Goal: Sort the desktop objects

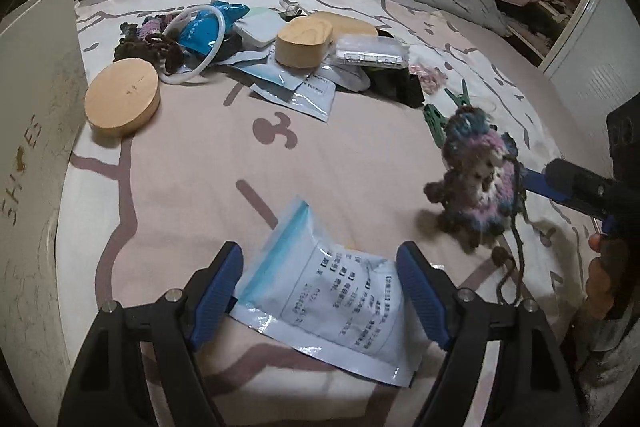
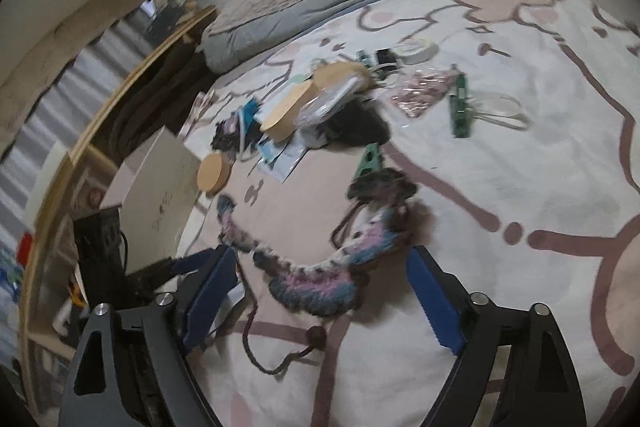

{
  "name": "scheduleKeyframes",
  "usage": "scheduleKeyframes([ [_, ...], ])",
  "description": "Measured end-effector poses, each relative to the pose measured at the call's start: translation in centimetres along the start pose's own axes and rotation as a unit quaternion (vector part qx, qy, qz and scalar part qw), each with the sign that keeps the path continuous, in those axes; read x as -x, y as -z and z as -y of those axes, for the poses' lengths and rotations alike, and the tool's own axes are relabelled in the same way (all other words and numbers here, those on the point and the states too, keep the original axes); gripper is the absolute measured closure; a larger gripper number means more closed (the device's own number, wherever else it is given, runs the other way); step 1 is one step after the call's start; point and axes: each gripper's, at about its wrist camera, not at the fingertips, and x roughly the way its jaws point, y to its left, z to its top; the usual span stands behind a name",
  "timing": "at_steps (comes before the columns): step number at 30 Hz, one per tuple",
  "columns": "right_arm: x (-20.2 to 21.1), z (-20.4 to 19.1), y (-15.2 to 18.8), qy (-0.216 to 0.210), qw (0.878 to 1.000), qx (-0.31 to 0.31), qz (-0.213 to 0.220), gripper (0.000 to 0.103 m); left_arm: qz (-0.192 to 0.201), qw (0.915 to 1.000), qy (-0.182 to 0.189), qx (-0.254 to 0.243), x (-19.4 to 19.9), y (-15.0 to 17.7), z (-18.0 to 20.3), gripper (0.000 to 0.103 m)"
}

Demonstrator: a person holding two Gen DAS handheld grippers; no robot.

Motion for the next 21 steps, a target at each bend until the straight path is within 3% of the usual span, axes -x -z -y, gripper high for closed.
scheduleKeyframes([
  [4,-1.1,-1.9,0.6,0.027,0.999,0.035,-0.002,0.001,-0.001,1.0000,-0.002,0.003,0.0,0.3,0.3,0.020],
  [12,-4.9,-4.2,1.2,0.131,0.987,0.096,-0.006,0.000,0.002,1.0000,-0.005,0.000,0.7,1.1,0.7,0.018],
  [15,-5.7,-3.8,1.2,0.168,0.981,0.091,-0.003,0.000,0.004,1.0000,-0.004,0.003,0.7,1.2,0.5,0.011],
  [17,-6.0,-3.3,1.2,0.185,0.979,0.083,0.000,0.010,0.005,0.9999,-0.011,-0.001,0.8,1.2,0.6,0.010],
  [18,-6.0,-3.2,1.2,0.185,0.979,0.084,0.000,0.029,0.006,0.9999,-0.013,-0.004,0.8,1.2,0.6,0.010],
  [21,-5.7,-2.7,1.0,0.180,0.980,0.078,0.001,0.056,0.009,0.9996,-0.019,-0.021,0.9,1.2,1.0,0.010],
])
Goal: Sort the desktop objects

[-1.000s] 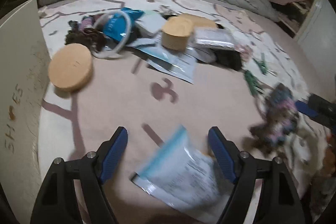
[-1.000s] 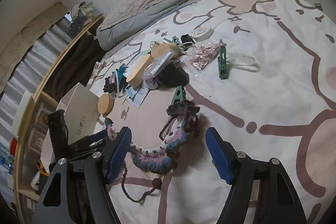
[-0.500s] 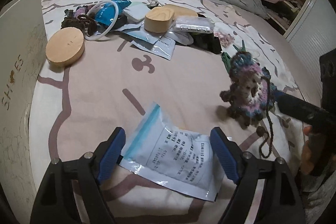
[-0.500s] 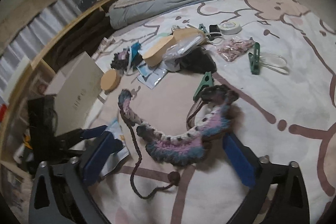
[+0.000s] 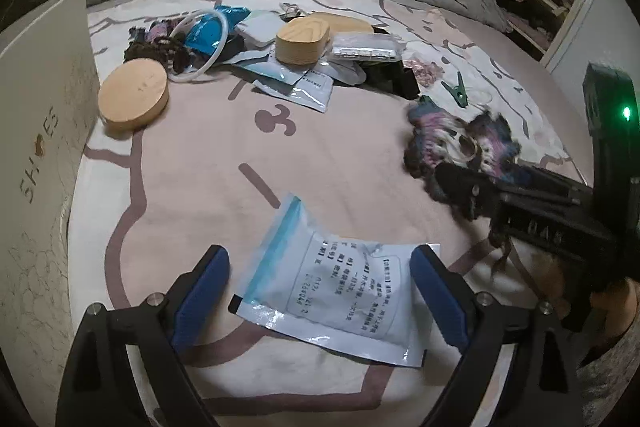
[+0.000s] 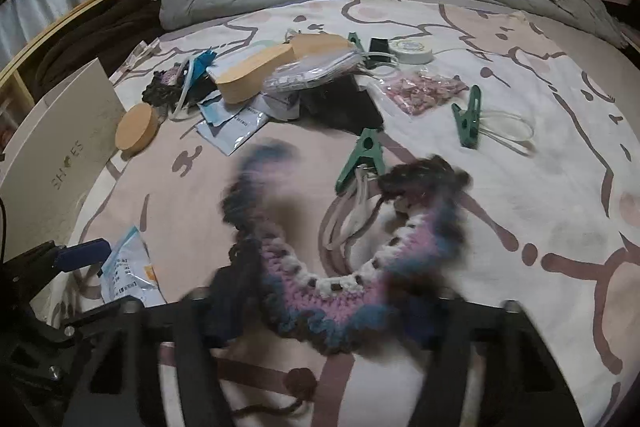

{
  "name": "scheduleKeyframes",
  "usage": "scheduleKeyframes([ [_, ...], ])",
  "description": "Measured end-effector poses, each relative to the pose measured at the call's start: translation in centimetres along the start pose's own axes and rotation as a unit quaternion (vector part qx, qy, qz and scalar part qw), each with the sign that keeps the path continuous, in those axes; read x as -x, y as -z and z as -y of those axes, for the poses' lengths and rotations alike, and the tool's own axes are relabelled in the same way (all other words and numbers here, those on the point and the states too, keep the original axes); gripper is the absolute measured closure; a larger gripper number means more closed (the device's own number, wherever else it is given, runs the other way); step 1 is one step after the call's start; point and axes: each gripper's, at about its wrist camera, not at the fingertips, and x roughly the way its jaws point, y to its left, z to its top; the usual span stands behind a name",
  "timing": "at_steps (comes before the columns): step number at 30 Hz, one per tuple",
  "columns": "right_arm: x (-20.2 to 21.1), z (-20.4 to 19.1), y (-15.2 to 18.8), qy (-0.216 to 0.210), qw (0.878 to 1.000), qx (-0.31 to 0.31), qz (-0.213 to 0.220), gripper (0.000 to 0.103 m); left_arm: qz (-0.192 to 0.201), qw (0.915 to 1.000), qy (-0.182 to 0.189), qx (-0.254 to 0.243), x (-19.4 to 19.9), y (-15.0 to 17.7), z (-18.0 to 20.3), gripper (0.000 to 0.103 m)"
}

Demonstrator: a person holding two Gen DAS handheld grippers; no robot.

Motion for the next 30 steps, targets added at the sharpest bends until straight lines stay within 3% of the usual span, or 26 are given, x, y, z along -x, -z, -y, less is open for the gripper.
scheduleKeyframes([
  [4,0.6,0.5,-0.2,-0.024,1.000,-0.010,0.007,0.085,-0.004,0.9991,-0.010,-0.042,-0.1,0.3,1.3,0.007],
  [5,0.7,0.7,-0.2,-0.031,0.999,-0.014,0.008,0.087,-0.003,0.9985,-0.015,-0.053,-0.1,0.4,1.6,0.007],
  [8,1.1,0.9,-0.2,-0.043,0.999,-0.024,0.009,0.088,-0.012,0.9974,-0.019,-0.069,-0.4,0.6,2.0,0.001],
  [20,2.1,0.8,-0.4,-0.071,0.997,-0.028,0.021,0.089,-0.029,0.9945,-0.011,-0.100,-0.8,0.8,2.5,0.000],
  [30,3.7,2.5,-0.8,-0.084,0.995,-0.052,0.035,0.091,-0.038,0.9970,-0.013,-0.066,-1.7,0.3,1.7,0.001],
])
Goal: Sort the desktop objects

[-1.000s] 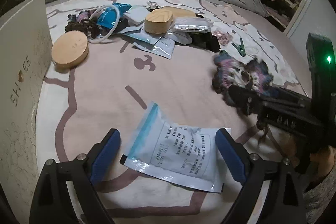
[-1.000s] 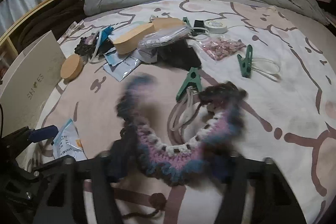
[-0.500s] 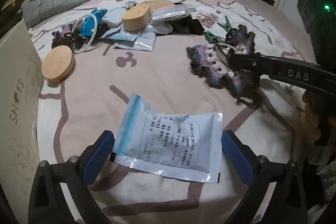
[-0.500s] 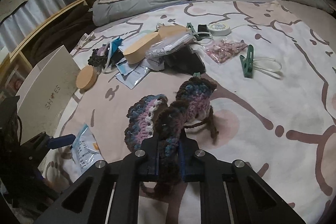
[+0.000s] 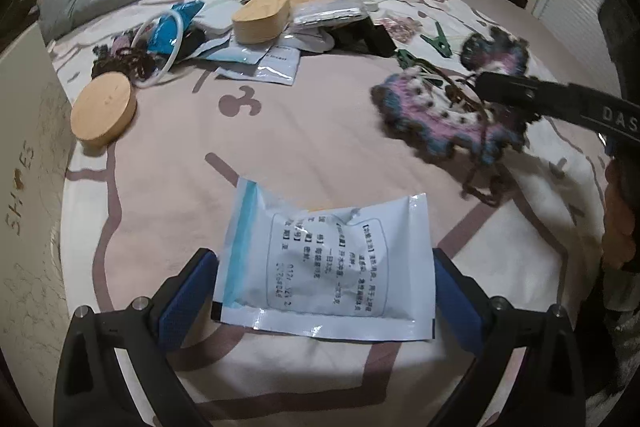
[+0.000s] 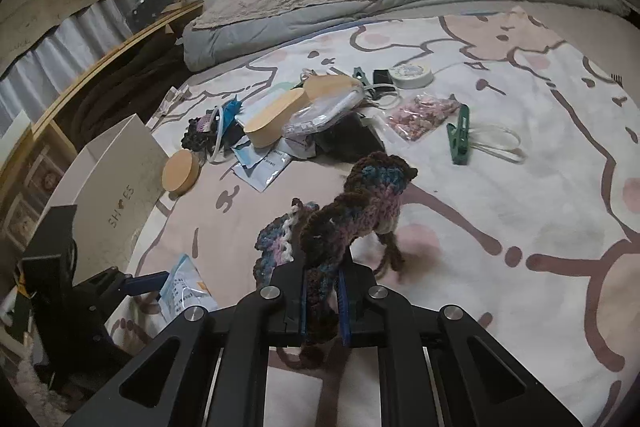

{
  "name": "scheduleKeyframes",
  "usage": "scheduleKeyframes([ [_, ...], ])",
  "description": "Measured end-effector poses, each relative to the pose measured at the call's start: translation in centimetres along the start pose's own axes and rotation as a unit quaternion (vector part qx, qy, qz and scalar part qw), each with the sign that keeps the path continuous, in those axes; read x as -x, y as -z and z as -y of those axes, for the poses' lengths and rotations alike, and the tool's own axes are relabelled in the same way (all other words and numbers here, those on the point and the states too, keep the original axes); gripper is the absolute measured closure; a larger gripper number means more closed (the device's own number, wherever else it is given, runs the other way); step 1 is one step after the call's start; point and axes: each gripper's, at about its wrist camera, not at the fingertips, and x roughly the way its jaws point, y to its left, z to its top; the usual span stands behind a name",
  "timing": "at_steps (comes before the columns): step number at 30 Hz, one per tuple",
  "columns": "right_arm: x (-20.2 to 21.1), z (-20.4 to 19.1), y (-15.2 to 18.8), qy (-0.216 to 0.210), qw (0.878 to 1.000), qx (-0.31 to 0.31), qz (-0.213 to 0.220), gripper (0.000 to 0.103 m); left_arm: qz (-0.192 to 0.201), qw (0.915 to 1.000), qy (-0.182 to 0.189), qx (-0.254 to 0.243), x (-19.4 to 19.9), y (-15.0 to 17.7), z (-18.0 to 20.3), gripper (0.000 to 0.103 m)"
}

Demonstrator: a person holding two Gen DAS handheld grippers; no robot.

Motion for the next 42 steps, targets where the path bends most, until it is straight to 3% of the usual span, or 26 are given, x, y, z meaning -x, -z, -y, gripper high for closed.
scheduleKeyframes([
  [10,0.8,2.3,-0.7,0.026,0.999,-0.031,0.012,0.090,0.020,0.9982,0.009,0.056,0.8,-0.1,-1.6,0.025],
  [12,0.9,2.6,-0.8,0.034,0.999,-0.033,0.014,0.089,0.021,0.9979,0.009,0.060,0.9,-0.1,-1.7,0.026],
  [14,1.1,3.0,-0.8,0.051,0.998,-0.028,0.015,0.069,0.023,0.9978,0.004,0.063,0.9,-0.1,-1.6,0.026],
  [15,1.3,3.1,-0.8,0.061,0.998,-0.026,0.019,0.043,0.023,0.9977,0.002,0.063,0.9,0.0,-1.6,0.026],
  [16,1.5,3.2,-0.8,0.069,0.997,-0.023,0.024,0.028,0.024,0.9976,0.001,0.065,0.9,0.0,-1.6,0.026],
  [21,2.2,3.4,-0.7,0.097,0.995,0.017,0.034,0.025,0.025,0.9963,0.003,0.082,1.0,0.0,-2.0,0.026],
  [25,2.0,2.0,-0.2,0.058,0.994,0.089,0.031,0.018,0.025,0.9960,0.004,0.085,1.0,-0.1,-2.0,0.026],
  [31,0.0,0.5,0.5,0.079,0.988,0.132,0.001,0.006,0.028,0.9962,-0.004,0.082,1.0,0.0,-1.9,0.026],
  [41,-3.9,-0.3,1.0,0.134,0.974,0.177,-0.046,0.006,0.029,0.9959,-0.004,0.086,1.0,0.0,-1.9,0.026],
  [42,-3.9,-0.3,0.9,0.143,0.973,0.176,-0.043,0.010,0.029,0.9958,-0.004,0.086,1.0,0.0,-1.9,0.026],
])
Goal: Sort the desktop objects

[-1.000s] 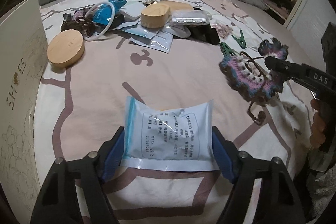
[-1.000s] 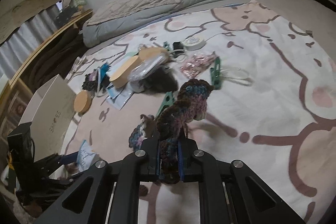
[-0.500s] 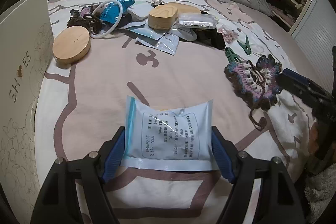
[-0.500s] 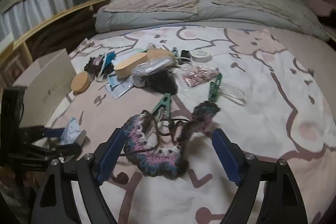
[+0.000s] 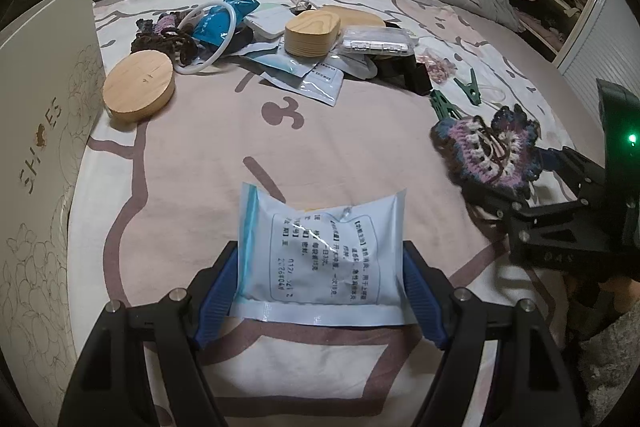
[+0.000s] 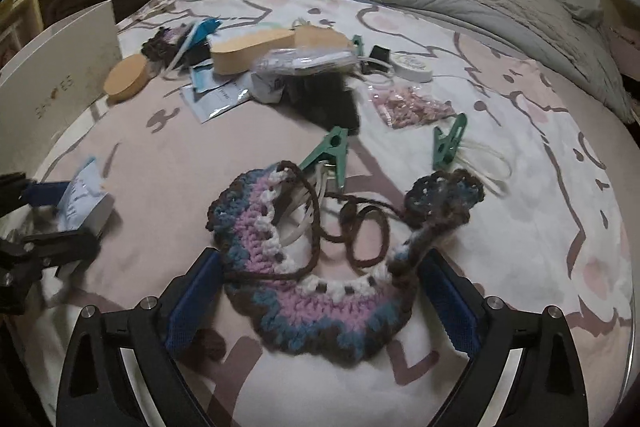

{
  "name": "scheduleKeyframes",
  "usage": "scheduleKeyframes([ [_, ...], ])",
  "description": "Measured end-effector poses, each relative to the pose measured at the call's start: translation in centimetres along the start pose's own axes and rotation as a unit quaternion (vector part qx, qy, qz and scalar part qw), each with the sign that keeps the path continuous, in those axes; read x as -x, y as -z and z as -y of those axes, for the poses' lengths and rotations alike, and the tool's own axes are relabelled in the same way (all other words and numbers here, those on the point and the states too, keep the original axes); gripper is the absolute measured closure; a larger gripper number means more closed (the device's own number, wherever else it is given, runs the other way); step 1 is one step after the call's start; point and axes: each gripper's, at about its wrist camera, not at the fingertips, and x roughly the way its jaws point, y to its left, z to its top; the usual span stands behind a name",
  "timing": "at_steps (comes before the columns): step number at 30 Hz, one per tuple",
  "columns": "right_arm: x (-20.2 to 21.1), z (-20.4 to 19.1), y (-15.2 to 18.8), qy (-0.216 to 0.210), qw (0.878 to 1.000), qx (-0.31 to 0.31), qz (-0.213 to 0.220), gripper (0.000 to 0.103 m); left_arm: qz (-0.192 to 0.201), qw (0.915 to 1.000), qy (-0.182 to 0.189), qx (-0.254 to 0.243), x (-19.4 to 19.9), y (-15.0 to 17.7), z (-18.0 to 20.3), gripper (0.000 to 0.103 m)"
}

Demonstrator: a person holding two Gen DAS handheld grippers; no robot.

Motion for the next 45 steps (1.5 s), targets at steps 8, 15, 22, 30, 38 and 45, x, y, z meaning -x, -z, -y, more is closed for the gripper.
scheduleKeyframes([
  [8,1.0,0.1,0.6,0.007,1.000,0.008,0.013,0.073,0.001,1.0000,0.001,0.003,0.1,0.0,-0.1,0.026],
  [15,5.7,3.0,0.5,-0.018,0.992,-0.076,0.096,0.084,0.014,0.9995,-0.022,0.019,0.8,-0.1,-0.6,0.026],
  [22,10.2,3.8,0.3,-0.046,0.976,-0.110,0.182,0.084,0.045,0.9986,-0.024,0.015,2.1,-0.4,-0.5,0.029],
  [30,12.9,4.3,0.3,-0.071,0.961,-0.129,0.235,0.084,0.095,0.9944,-0.044,0.011,4.2,-0.8,-0.1,0.032],
  [38,15.4,3.7,0.1,-0.081,0.952,-0.123,0.270,0.084,0.164,0.9849,-0.057,-0.001,7.7,-1.4,0.2,0.032],
  [45,17.1,2.6,-0.5,-0.095,0.947,-0.112,0.285,0.084,0.193,0.9794,-0.058,0.006,10.2,-1.7,-0.3,0.032],
])
